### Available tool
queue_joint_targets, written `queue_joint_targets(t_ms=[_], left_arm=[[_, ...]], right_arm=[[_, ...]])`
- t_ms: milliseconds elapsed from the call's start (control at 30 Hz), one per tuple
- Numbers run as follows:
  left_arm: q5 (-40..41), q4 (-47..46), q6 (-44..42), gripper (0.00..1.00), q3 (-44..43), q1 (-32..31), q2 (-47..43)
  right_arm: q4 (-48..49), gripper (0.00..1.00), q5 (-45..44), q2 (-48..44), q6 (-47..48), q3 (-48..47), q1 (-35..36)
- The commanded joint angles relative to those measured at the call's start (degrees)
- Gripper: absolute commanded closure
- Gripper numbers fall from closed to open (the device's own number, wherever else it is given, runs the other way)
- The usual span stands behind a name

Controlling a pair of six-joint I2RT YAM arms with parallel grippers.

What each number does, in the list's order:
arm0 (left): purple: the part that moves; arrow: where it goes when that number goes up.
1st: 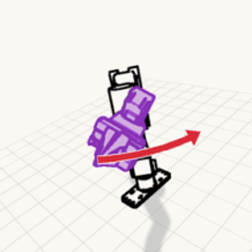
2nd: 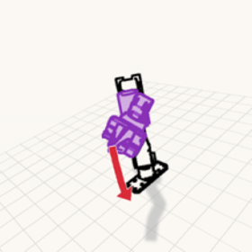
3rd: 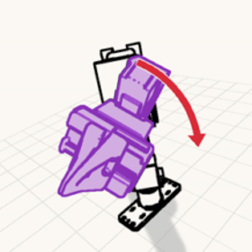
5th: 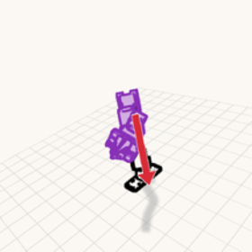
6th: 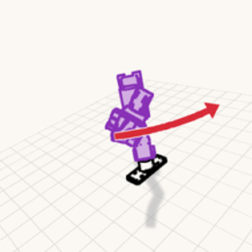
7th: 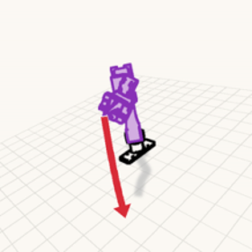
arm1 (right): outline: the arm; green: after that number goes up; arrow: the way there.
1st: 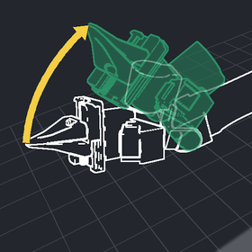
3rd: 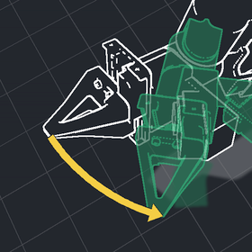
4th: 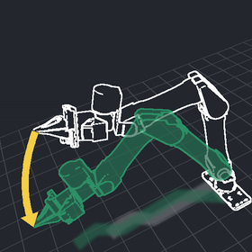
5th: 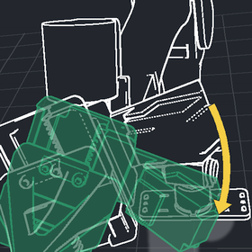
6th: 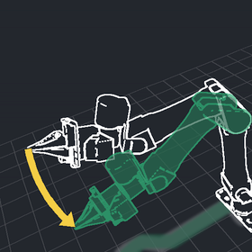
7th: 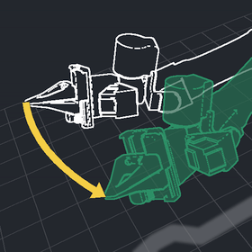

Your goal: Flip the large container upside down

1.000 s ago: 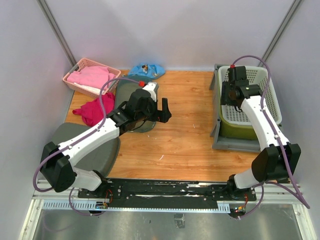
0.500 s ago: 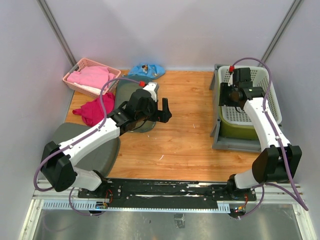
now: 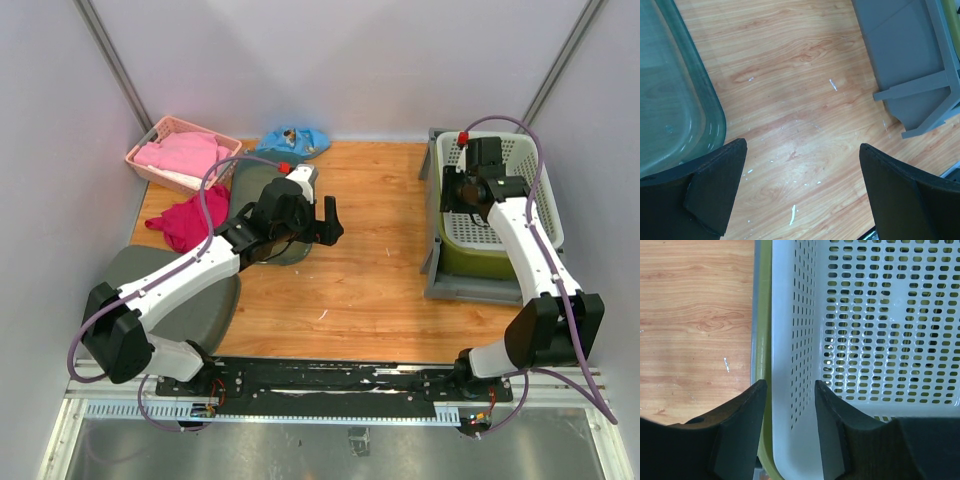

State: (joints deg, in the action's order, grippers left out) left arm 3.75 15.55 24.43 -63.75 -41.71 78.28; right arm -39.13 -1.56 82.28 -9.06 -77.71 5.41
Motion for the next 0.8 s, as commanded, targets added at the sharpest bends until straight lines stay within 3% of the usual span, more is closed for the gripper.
queue_joint_targets(t_ms=[0,533,633,767], left_arm=[[-0.7,-0.7,-0.2,0.01,-0.7,-0.2,0.8],[-1.1,-0.7,0.2,0.01,-0.7,-0.3,1.0],[-1.2,-0.7,0.3,0.01,-0.7,-0.3,0.9],[-1.4,-0.7,0.2,0.01,-1.0,-0.3,0.9]], right_arm=[[-1.4,0.56,-2.9,-0.6,1.2,2.1,-0.8],[-1.5,0.6,-3.4,0.6,1.4,3.8,-0.7],[-1.8,0.7,-4.1,0.3,1.4,3.2,-0.6],[-2.9,0.96,-2.2,-2.0,1.1,0.8,-0.7]])
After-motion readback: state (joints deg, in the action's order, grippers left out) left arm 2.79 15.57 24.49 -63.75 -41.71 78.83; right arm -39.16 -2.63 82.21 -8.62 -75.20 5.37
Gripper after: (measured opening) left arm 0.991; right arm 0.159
